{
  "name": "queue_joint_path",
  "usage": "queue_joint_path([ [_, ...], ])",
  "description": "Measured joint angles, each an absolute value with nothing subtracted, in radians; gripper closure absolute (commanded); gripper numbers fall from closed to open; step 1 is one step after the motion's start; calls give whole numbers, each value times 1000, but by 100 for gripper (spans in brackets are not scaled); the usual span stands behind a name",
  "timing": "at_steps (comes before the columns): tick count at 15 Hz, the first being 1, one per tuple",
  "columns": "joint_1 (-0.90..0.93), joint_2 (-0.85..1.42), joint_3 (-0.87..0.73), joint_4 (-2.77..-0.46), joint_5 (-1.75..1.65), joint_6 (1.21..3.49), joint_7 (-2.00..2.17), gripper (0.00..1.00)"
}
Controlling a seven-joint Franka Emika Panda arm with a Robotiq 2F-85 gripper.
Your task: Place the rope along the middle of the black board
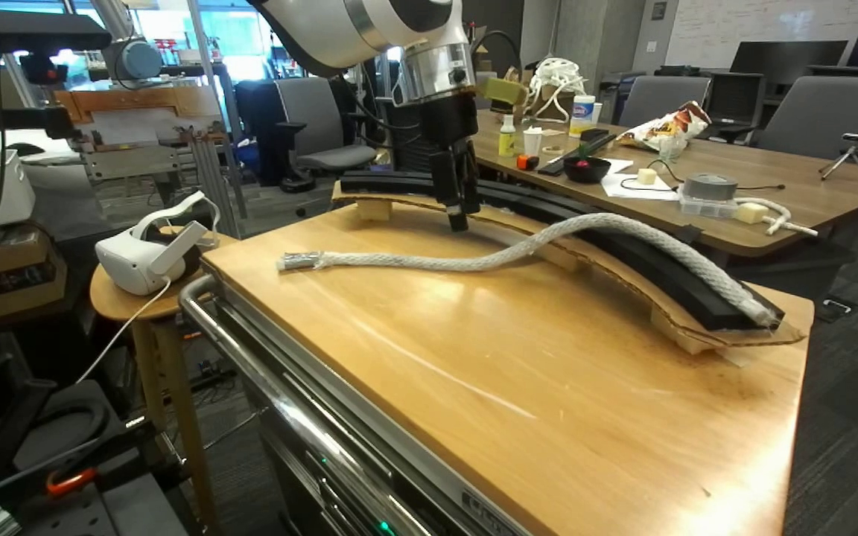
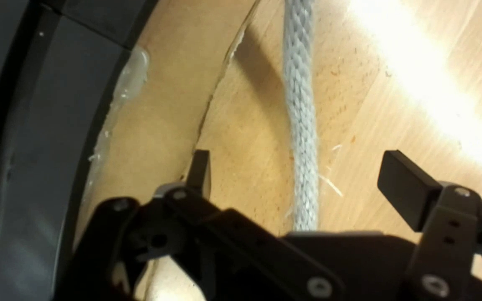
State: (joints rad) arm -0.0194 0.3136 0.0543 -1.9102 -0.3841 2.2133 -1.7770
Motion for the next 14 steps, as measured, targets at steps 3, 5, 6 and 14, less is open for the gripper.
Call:
queue_joint_path([
  [3, -19, 334, 80, -1912, -313, 2244, -1811, 0],
  [5, -18, 345, 110, -1916, -265, 2270, -1844, 0],
  [6, -15, 346, 124, -1920, -249, 2277, -1852, 0],
  [14, 59, 331, 148, -2000, -240, 2280, -1787, 0],
])
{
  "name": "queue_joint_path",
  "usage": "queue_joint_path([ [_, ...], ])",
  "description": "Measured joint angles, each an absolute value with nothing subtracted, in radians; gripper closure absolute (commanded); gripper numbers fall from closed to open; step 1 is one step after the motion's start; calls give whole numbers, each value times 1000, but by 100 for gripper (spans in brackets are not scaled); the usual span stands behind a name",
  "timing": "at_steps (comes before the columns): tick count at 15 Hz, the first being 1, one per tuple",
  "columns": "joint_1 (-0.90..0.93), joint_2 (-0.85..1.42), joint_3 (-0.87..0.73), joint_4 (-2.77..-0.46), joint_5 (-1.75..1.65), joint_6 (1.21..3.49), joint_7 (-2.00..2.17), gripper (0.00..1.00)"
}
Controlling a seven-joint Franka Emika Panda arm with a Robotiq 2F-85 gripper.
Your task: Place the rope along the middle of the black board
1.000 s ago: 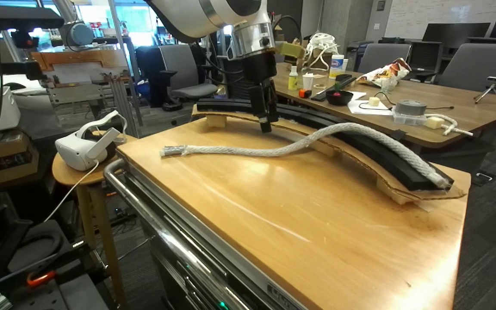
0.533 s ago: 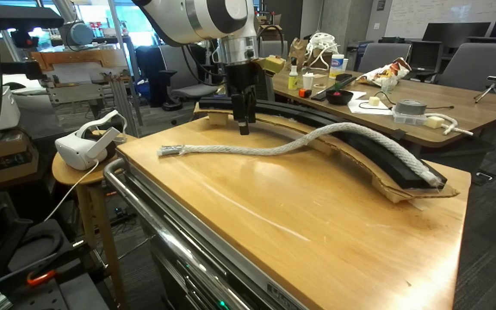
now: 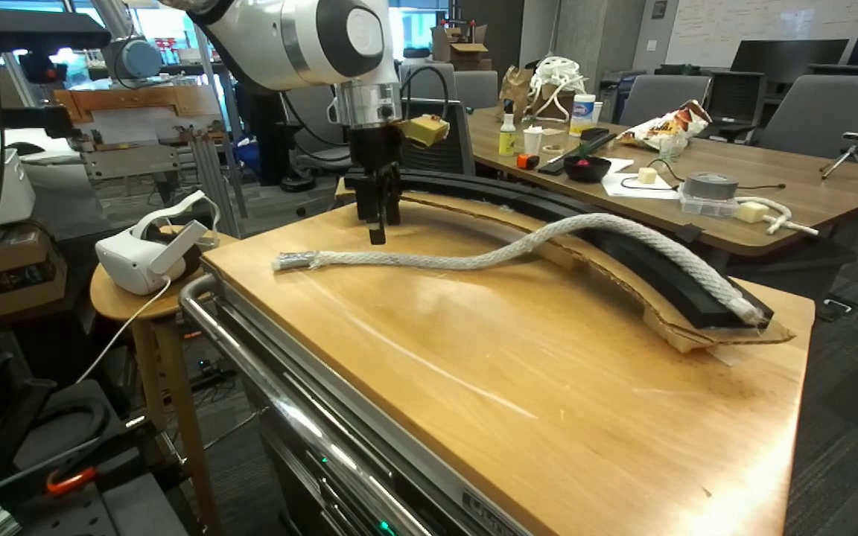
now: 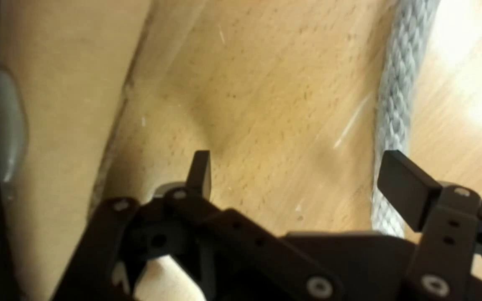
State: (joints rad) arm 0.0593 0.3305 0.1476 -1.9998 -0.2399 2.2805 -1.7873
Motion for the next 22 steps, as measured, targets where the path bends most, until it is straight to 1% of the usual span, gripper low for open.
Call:
queue_joint_path([
  [9, 79, 211, 148, -2214, -242, 2350, -1601, 0],
  [10, 79, 200, 148, -2228, -242, 2353, -1593, 25],
  [11, 79, 193, 148, -2240, -242, 2358, -1589, 27],
  [12, 79, 187, 147, -2249, -242, 2364, -1589, 34],
  [13, 79, 185, 147, -2255, -242, 2372, -1589, 44],
  [14, 78, 183, 145, -2258, -242, 2389, -1589, 51],
  [15, 78, 182, 144, -2259, -242, 2408, -1590, 60],
  [17, 74, 183, 139, -2262, -242, 2440, -1595, 73],
  [19, 67, 181, 139, -2261, -238, 2445, -1610, 87],
  [20, 64, 180, 139, -2260, -232, 2450, -1623, 95],
  [21, 60, 181, 139, -2259, -223, 2459, -1637, 100],
  [22, 55, 180, 138, -2259, -213, 2462, -1651, 100],
])
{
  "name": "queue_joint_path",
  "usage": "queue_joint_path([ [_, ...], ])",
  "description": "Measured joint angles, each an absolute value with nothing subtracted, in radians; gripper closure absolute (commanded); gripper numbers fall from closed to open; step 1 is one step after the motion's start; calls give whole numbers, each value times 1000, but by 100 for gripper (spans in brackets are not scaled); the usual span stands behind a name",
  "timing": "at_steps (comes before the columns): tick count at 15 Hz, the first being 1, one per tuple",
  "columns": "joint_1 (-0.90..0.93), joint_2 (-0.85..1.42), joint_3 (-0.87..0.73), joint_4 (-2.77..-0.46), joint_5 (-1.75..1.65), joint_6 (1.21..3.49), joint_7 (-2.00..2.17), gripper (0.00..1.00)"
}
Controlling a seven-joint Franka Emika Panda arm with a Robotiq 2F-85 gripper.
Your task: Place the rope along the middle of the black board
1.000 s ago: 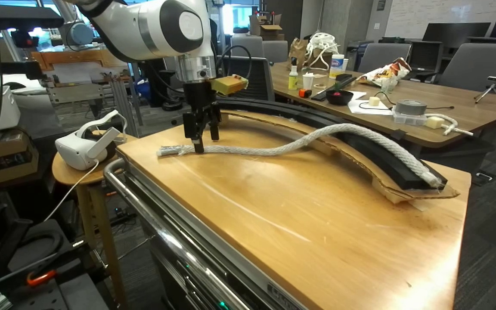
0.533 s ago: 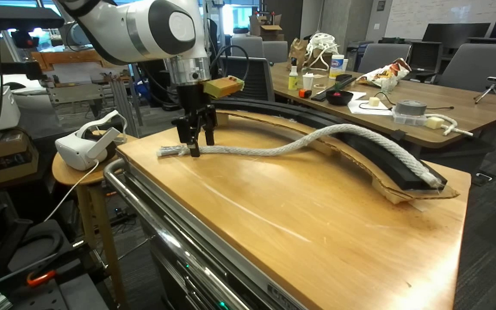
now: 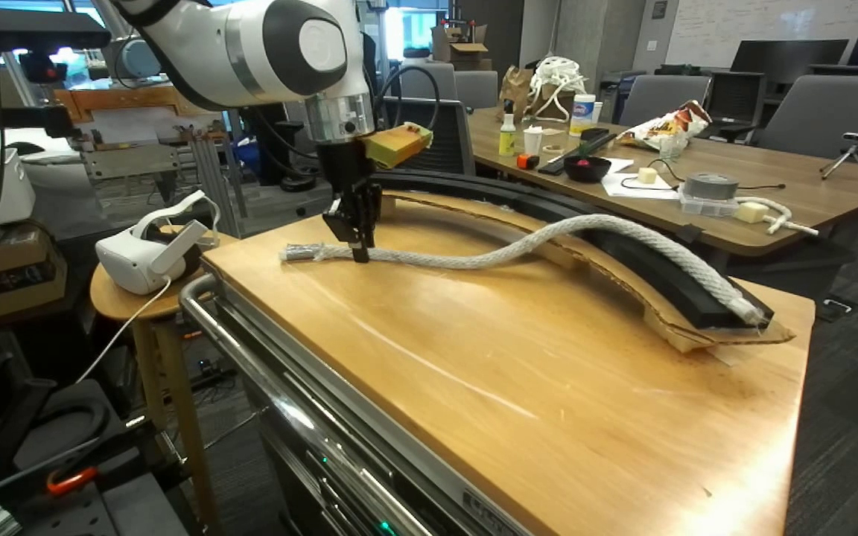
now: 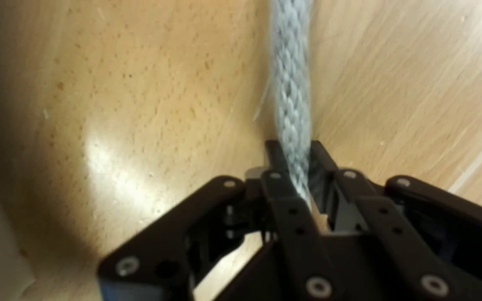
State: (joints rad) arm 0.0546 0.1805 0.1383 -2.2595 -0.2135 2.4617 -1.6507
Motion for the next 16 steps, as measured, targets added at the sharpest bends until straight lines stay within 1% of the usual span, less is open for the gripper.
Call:
queue_joint_path([
  [2, 45, 180, 138, -2259, -191, 2464, -1678, 97],
  [10, 7, 176, 112, -2262, -186, 2524, -1750, 97],
  [16, 1, 106, 98, -2264, -192, 2666, -1774, 97],
])
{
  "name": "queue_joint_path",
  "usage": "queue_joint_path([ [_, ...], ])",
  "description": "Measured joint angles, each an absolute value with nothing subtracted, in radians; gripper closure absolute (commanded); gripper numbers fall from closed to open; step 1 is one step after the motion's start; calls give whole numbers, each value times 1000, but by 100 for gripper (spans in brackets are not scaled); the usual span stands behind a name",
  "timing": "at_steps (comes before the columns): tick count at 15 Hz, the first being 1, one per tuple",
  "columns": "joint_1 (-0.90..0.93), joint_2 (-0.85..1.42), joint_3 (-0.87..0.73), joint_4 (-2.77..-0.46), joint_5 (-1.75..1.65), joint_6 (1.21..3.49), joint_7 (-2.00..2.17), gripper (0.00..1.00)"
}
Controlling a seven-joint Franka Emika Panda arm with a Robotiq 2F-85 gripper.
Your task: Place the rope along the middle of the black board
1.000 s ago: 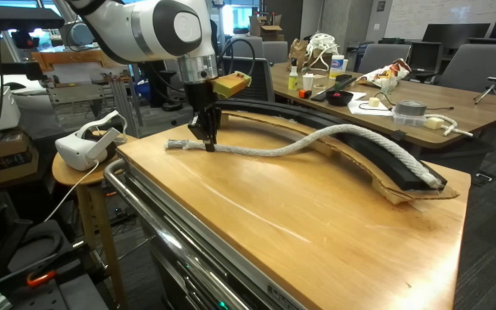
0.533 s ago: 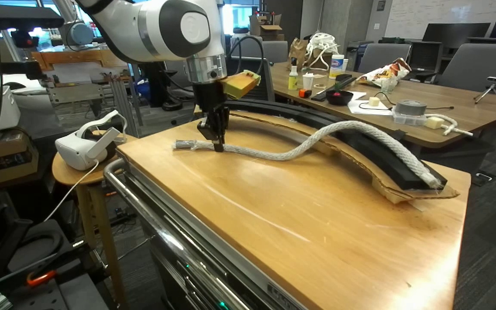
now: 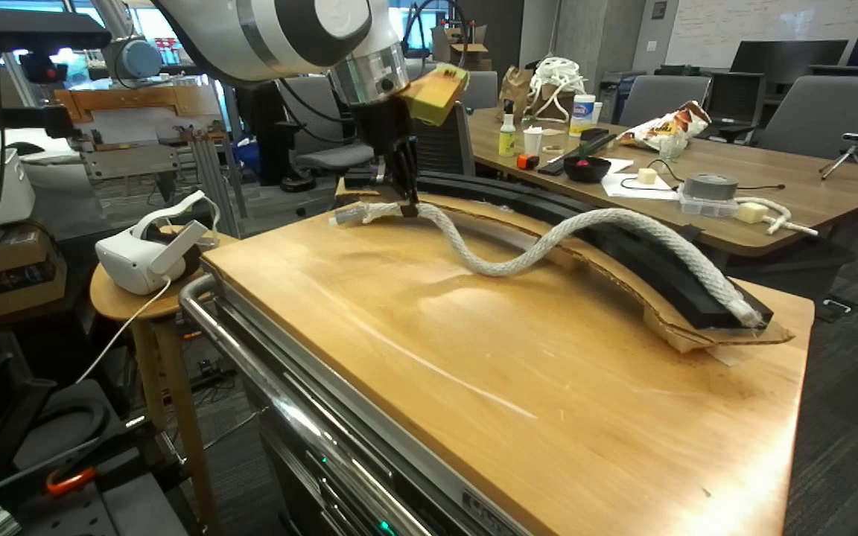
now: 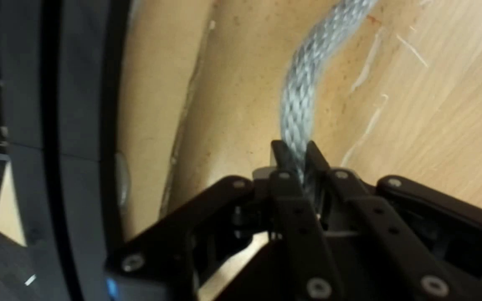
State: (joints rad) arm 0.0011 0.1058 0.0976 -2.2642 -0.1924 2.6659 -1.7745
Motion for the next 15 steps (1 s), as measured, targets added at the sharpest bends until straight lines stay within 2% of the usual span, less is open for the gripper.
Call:
queue_joint_path([
  [7, -3, 82, 50, -2211, -266, 2842, -1775, 97],
  [15, -8, 185, 58, -2021, -126, 2926, -1782, 97],
])
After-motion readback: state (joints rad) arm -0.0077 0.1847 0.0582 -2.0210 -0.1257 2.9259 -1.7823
